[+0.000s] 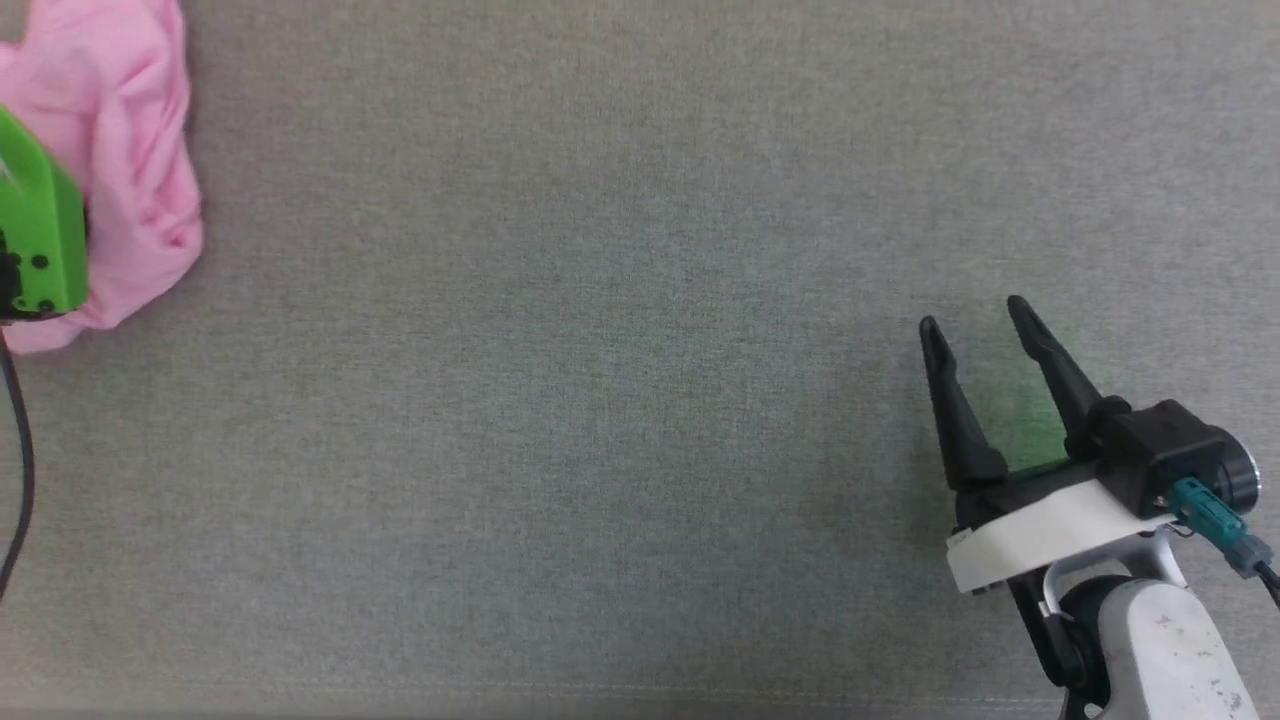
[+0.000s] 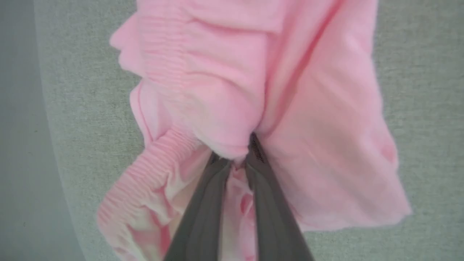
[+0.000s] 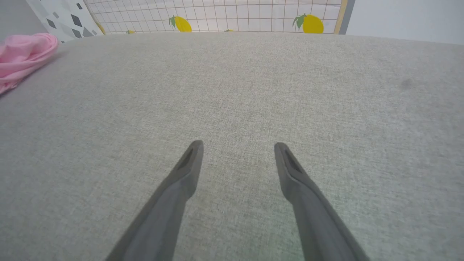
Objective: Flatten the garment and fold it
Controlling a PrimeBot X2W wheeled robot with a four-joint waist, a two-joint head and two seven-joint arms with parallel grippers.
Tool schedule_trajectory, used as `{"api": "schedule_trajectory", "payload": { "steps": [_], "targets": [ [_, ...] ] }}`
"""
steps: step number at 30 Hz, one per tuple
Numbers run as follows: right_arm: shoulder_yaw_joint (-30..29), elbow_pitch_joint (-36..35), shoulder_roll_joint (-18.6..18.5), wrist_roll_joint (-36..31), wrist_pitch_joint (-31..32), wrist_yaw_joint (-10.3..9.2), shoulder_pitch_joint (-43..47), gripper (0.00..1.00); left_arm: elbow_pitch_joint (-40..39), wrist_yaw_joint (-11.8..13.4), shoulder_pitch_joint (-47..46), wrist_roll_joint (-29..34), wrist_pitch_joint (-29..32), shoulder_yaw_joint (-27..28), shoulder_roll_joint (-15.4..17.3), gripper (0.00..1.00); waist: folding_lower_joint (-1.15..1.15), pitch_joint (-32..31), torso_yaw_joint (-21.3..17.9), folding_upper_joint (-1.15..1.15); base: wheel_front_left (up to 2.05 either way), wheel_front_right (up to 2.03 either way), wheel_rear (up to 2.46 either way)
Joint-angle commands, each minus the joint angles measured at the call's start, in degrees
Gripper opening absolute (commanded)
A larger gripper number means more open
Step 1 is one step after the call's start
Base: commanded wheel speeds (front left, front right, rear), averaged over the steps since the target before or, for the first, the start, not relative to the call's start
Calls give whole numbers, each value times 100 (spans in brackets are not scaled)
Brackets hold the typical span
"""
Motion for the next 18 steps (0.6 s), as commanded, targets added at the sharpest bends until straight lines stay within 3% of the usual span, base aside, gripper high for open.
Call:
{"api": "schedule_trajectory", "payload": {
  "steps": [1,11,18],
  "targets": [
    [17,41,5,-18,-18,-9,-109,100,-29,39,17,83,-293,30,-55,0,0,-346,97,0,0,0,0],
    [4,393,-38,132,37,-9,78,100,-466,-7,-186,325,-2259,128,-243,0,0,-1610,97,0,0,0,0],
    [-60,441,-53,181,93,-9,154,100,-1203,-42,-107,240,-2802,-236,-567,0,0,-2077,-50,0,0,0,0]
  ]
}}
